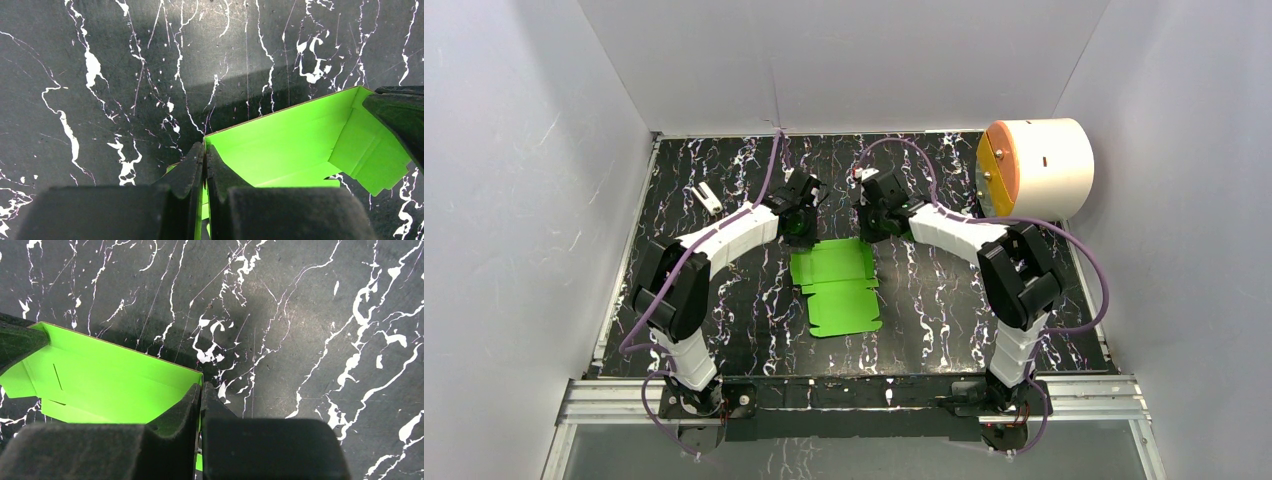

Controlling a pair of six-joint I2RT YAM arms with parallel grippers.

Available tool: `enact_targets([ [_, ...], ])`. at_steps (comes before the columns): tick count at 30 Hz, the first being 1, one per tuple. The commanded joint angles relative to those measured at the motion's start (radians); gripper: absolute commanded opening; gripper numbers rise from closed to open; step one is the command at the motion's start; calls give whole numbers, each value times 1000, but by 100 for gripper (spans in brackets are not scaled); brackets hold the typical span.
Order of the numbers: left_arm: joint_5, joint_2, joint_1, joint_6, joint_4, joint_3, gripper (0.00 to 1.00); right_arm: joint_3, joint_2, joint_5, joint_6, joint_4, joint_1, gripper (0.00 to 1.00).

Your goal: Fold the paper box

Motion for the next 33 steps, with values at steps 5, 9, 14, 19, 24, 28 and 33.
enact_targets([
  [5, -39, -63, -5, 3, 2, 16, 0, 150, 49, 95, -58, -97, 38, 11],
  [9, -66, -44, -5, -29, 6, 35, 0, 203, 71, 161, -28, -141, 55, 11],
  [14, -73, -33, -5, -94, 44, 39, 0, 254, 101, 240, 8, -186, 75, 11],
  [19, -101, -38, -5, -154, 80, 39, 0, 259, 103, 340, 62, -189, 97, 11],
  [24, -133, -38, -10, -189, 113, 36, 0, 263, 106, 417, 107, -189, 113, 11],
  [28, -175, -20, -25, -194, 114, 40, 0, 275, 117, 455, 136, -200, 126, 10],
  [33, -240, -11, -49, -194, 115, 42, 0, 291, 130, 476, 166, -215, 135, 11],
])
